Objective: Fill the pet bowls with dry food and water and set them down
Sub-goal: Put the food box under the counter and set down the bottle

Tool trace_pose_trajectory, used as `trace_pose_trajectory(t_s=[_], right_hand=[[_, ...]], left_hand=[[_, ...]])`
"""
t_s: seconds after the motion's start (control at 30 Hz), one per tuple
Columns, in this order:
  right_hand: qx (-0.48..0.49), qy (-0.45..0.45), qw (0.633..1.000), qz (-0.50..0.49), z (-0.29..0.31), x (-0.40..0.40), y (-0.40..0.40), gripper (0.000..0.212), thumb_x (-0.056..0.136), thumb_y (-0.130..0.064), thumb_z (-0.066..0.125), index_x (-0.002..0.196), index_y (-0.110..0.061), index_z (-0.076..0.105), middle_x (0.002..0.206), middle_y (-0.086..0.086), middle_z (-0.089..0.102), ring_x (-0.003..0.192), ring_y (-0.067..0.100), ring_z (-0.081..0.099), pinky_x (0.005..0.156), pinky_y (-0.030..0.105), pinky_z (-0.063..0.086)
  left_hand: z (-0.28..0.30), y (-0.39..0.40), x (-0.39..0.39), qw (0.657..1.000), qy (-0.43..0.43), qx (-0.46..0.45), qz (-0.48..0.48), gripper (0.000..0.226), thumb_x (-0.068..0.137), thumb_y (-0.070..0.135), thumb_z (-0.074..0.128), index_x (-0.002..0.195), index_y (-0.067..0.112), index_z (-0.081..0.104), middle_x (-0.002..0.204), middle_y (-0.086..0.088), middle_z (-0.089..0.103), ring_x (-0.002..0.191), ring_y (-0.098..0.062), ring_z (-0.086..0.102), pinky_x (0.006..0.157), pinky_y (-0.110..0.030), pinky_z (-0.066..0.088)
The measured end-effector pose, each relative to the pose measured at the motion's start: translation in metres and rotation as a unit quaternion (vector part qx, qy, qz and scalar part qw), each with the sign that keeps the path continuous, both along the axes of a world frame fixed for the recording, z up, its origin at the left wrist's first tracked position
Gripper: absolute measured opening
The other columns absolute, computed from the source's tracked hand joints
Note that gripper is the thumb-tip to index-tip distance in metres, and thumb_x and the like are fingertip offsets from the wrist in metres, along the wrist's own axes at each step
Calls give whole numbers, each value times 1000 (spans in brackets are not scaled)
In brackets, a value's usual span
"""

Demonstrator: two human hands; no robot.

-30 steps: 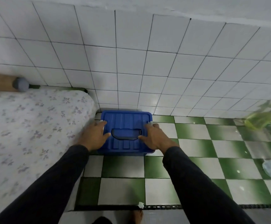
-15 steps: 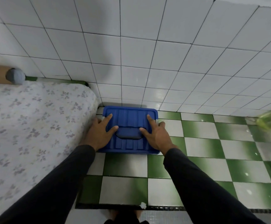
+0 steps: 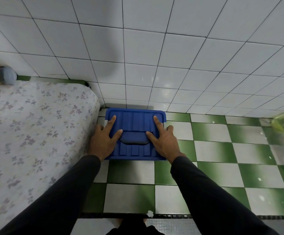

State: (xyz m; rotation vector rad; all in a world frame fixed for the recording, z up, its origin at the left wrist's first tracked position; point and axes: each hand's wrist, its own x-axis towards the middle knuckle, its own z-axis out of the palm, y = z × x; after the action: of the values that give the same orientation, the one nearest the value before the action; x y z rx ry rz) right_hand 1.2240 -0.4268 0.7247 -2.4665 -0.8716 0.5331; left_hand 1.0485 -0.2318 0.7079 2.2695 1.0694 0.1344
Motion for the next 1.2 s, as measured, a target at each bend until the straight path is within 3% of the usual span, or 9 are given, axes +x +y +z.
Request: trace_pose_trajectory(t_s=[0.13, 0.23, 0.37, 0.73, 0.93, 1.1, 1.2], right_hand=[[5, 5, 1000, -6, -2, 1, 0, 76, 91, -72, 46, 149, -61, -2, 112, 2, 30, 82, 21, 52, 79, 39, 59], [15, 5, 1000, -9, -4, 1, 0, 75, 91, -72, 46, 150, -61, 0, 114, 2, 31, 85, 20, 52, 81, 38, 59], [25, 4, 1000, -18, -5, -1, 0, 75, 90, -72, 47, 151, -59, 4, 114, 2, 33, 86, 19, 53, 80, 36, 59], [52, 10, 997, -52, 4, -16, -12, 75, 90, -71, 51, 153, -56, 12, 114, 3, 36, 88, 17, 53, 79, 27, 55], [53, -1, 996, -68, 23, -28, -20, 74, 90, -70, 53, 152, -56, 16, 114, 3, 36, 90, 20, 54, 87, 33, 55], [59, -22, 995, -81, 38, -44, -35, 73, 89, -71, 53, 151, -57, 17, 113, 3, 37, 88, 20, 54, 89, 33, 53], [63, -29, 994, -89, 44, -55, -46, 74, 88, -72, 53, 151, -56, 18, 112, 3, 37, 88, 19, 53, 88, 33, 53]], left_hand=[[2, 0, 0, 1000, -10, -6, -3, 74, 89, 78, 36, 156, 60, 10, 122, -10, 43, 97, -18, 42, 90, -32, 38], [2, 1, 0, 1000, -13, -16, -3, 73, 93, 72, 44, 157, 58, 12, 132, -14, 45, 111, -28, 50, 93, -30, 34], [6, 1, 0, 1000, -16, -19, -6, 78, 92, 70, 50, 160, 51, 16, 130, -12, 46, 111, -22, 49, 93, -30, 37], [20, -8, -9, 999, -32, -12, -4, 76, 95, 65, 56, 160, 48, 22, 151, -16, 40, 137, -33, 44, 111, -39, 38], [32, -15, -20, 998, -69, 0, -7, 76, 93, 65, 57, 160, 44, 27, 133, -12, 46, 121, -28, 50, 97, -32, 41], [41, -25, -32, 997, -81, -4, -14, 74, 93, 67, 57, 158, 48, 26, 155, -15, 37, 142, -32, 40, 114, -39, 35], [44, -32, -39, 996, -83, 15, -19, 74, 92, 71, 55, 157, 51, 25, 146, -13, 44, 132, -30, 48, 105, -32, 36]])
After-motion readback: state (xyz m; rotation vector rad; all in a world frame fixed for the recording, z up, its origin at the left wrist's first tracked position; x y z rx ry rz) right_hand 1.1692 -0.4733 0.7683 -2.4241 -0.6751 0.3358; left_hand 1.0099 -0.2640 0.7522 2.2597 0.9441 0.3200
